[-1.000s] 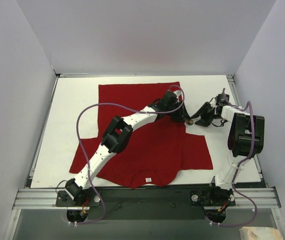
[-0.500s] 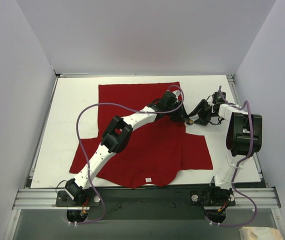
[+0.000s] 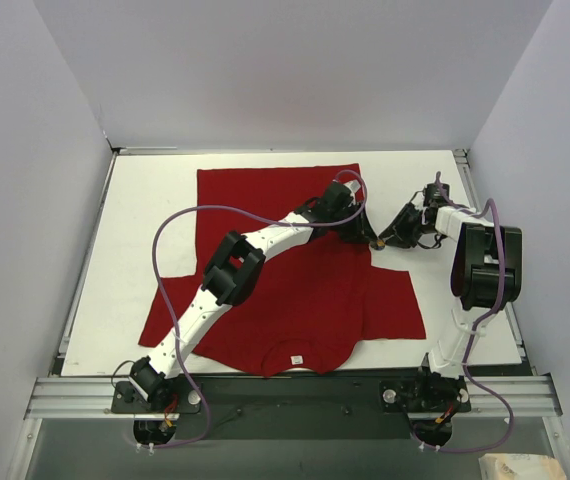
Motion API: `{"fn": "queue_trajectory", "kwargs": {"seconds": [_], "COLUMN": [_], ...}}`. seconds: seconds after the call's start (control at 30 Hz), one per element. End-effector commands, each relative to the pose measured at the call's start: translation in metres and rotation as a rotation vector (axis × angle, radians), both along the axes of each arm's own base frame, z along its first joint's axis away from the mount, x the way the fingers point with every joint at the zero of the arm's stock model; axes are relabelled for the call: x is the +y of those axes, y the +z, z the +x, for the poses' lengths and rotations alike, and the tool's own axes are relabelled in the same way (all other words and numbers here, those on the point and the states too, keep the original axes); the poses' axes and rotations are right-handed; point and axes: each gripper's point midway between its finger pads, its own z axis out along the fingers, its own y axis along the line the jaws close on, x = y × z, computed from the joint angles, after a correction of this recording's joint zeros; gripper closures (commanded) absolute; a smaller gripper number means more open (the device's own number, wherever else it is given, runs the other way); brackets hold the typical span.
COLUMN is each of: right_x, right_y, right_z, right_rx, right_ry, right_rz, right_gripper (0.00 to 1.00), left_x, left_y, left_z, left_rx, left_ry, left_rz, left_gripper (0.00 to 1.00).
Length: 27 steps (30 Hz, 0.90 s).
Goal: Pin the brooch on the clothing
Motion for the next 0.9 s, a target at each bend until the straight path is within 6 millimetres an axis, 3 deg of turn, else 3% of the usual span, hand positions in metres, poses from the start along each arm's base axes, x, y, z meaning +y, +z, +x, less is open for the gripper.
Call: {"fn": "queue_trajectory", "kwargs": {"seconds": [0.0,0.17,0.47,0.87], "right_x": [0.019,0.029,0.041,0.033], "right_y": [-0.006,0.006,0.031,0.05], "right_z": [-0.014,-0.011,-0.013,-0.001], "right_rx": [0.066,0.0,-0.069,-0.162], "right_ry": [0.007,-0.03,0.004,-0.013], "right_rz": [0.102,0.236,0.323,0.331], "right_gripper": [0.74,0.76,0.76,0.75], "left_x": [0.016,0.016,0.014,-0.018], "left_y": [-0.057,-0.06,-0.058,0.017], "left_z": [-0.019,-0.021,-0.024,-0.034], "left_rx": [0.089,0.104,0.107,-0.021], "left_ry": [-0.015,-0.016,-0.032,-0.161], "left_rz": [0.131,0.123,0.087,-0.121], "left_gripper": [0.58,0.57,0.56,0.56]}}
